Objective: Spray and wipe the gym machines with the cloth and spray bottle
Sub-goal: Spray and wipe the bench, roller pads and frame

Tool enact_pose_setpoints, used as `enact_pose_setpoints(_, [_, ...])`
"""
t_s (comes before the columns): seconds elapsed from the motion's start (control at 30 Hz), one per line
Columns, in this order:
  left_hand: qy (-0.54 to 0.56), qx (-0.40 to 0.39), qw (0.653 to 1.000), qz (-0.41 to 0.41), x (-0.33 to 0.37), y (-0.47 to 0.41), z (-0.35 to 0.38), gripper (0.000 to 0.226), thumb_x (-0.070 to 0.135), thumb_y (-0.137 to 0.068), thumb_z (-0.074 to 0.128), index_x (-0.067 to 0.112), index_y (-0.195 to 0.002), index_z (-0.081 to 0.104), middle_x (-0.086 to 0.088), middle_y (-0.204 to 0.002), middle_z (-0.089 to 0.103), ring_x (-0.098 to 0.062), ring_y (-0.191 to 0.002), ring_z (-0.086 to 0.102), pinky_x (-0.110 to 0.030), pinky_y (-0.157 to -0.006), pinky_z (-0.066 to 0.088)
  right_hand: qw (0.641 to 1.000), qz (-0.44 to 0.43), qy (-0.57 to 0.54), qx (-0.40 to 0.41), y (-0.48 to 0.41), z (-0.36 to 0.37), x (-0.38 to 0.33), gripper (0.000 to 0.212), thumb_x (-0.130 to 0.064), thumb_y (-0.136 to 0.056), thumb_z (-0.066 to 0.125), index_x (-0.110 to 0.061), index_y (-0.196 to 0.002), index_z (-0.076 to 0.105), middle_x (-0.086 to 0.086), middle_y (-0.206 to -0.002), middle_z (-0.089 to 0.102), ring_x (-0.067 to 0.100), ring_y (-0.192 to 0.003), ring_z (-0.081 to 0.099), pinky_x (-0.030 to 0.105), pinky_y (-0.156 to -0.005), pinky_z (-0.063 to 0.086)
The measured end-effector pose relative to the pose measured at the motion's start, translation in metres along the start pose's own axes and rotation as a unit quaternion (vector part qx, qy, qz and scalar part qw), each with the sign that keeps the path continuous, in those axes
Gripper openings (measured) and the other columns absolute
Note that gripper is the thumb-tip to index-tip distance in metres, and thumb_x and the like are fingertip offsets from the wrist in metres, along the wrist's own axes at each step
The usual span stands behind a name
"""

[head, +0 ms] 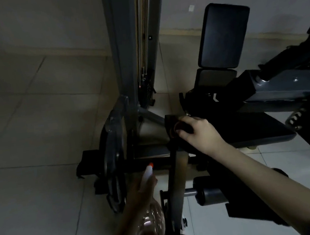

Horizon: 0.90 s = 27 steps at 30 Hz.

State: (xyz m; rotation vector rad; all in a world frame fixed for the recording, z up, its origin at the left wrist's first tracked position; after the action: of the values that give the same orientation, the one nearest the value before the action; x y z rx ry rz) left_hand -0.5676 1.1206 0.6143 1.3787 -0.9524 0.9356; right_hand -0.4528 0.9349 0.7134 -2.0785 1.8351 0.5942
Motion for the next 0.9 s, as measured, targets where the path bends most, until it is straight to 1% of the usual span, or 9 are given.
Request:
enact_pose_setpoints(0.1, [-0.024,-0.014,0.999,-0.019,-0.025,0.004,-0.011,0.052,0.063,-0.079,0.052,0.011,-0.071,0.058,0.000,-0.061,0.052,-0.015,-0.058,0.051,-0.033,-0.061,0.042,1.000,0.001,0.027,-0.007,0.006,0.017,-0.021,0.046,-0.034,-0.089,0.059,-0.021,-0.132,0.052,0.010,-0.118,0.061,0.028,-0.105,0.060,0.037,-0.084,0.051])
enact_pose_setpoints(0.2, [-0.018,-0.005,0.999,-0.032,-0.036,0.010,-0.020,0.022,0.052,-0.081,0.050,0.036,-0.068,0.057,0.007,-0.068,0.052,-0.015,-0.071,0.052,-0.036,-0.070,0.044,0.990,-0.028,0.138,0.012,0.015,0.034,-0.045,0.049,-0.039,-0.090,0.055,-0.023,-0.136,0.048,0.010,-0.114,0.062,0.030,-0.100,0.061,0.034,-0.074,0.051])
enact_pose_setpoints(0.33, [-0.028,-0.005,0.999,-0.015,-0.044,0.015,-0.031,0.025,0.036,-0.086,0.051,0.051,-0.068,0.060,0.018,-0.070,0.048,0.000,-0.067,0.048,-0.023,-0.069,0.043,0.999,0.001,0.042,-0.021,0.023,0.070,-0.058,0.045,-0.036,-0.089,0.056,-0.023,-0.131,0.046,0.010,-0.101,0.067,0.031,-0.089,0.065,0.037,-0.069,0.053])
enact_pose_setpoints(0.4, [-0.039,0.001,0.999,-0.003,-0.046,0.015,-0.035,0.025,0.039,-0.085,0.052,0.059,-0.072,0.061,0.019,-0.069,0.047,0.008,-0.064,0.045,-0.018,-0.068,0.041,0.997,0.034,0.040,-0.062,0.022,0.093,-0.055,0.044,-0.035,-0.091,0.054,-0.024,-0.132,0.044,0.011,-0.103,0.067,0.032,-0.092,0.064,0.037,-0.070,0.053])
enact_pose_setpoints(0.47, [-0.035,0.018,0.999,-0.006,-0.047,0.014,-0.037,0.015,0.054,-0.076,0.050,0.065,-0.076,0.060,0.015,-0.068,0.052,0.004,-0.062,0.049,-0.022,-0.067,0.045,0.992,0.073,0.039,-0.096,0.018,0.112,-0.048,0.041,-0.033,-0.094,0.050,-0.023,-0.133,0.045,0.013,-0.106,0.066,0.033,-0.095,0.063,0.038,-0.074,0.053])
enact_pose_setpoints(0.57, [-0.029,0.004,0.999,-0.026,-0.044,0.012,-0.039,0.015,0.056,-0.078,0.050,0.044,-0.077,0.060,-0.003,-0.063,0.050,-0.017,-0.060,0.049,-0.039,-0.063,0.045,0.984,0.138,-0.049,-0.102,0.012,0.129,-0.038,0.036,-0.030,-0.096,0.047,-0.018,-0.130,0.051,0.015,-0.108,0.066,0.031,-0.096,0.063,0.041,-0.081,0.052])
enact_pose_setpoints(0.7, [-0.041,-0.029,0.998,-0.028,-0.042,0.012,-0.034,0.024,0.032,-0.097,0.050,0.017,-0.082,0.061,-0.009,-0.063,0.047,-0.017,-0.058,0.045,-0.031,-0.058,0.040,0.958,0.225,-0.160,-0.074,0.006,0.127,-0.028,0.033,-0.027,-0.098,0.045,-0.016,-0.127,0.056,0.013,-0.119,0.062,0.026,-0.105,0.057,0.023,-0.078,0.040])
enact_pose_setpoints(0.8, [-0.073,-0.032,0.996,-0.025,-0.042,0.014,-0.029,0.019,0.034,-0.097,0.049,0.037,-0.080,0.057,-0.010,-0.064,0.052,-0.020,-0.058,0.050,-0.036,-0.059,0.046,0.946,0.263,-0.185,-0.052,0.009,0.122,-0.022,0.035,-0.027,-0.099,0.043,-0.012,-0.129,0.054,0.014,-0.123,0.059,0.026,-0.107,0.055,0.022,-0.078,0.035])
enact_pose_setpoints(0.9, [-0.088,0.001,0.996,0.000,-0.039,0.021,-0.025,0.016,0.036,-0.096,0.051,0.037,-0.080,0.051,-0.015,-0.073,0.062,-0.017,-0.061,0.059,-0.032,-0.064,0.051,0.960,0.238,-0.145,-0.040,0.013,0.121,-0.022,0.035,-0.029,-0.098,0.042,-0.012,-0.125,0.056,0.017,-0.120,0.061,0.032,-0.111,0.055,0.032,-0.088,0.044])
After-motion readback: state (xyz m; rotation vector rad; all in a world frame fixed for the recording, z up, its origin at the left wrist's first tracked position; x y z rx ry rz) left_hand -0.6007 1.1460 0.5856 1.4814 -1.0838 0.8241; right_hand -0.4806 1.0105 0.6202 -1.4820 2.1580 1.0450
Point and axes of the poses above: each hand's wrist, its own y-axis away from the middle knuckle, its own z-axis out of the palm, x = y × z, the point moved 2 cm from there along -y, towards the middle knuckle
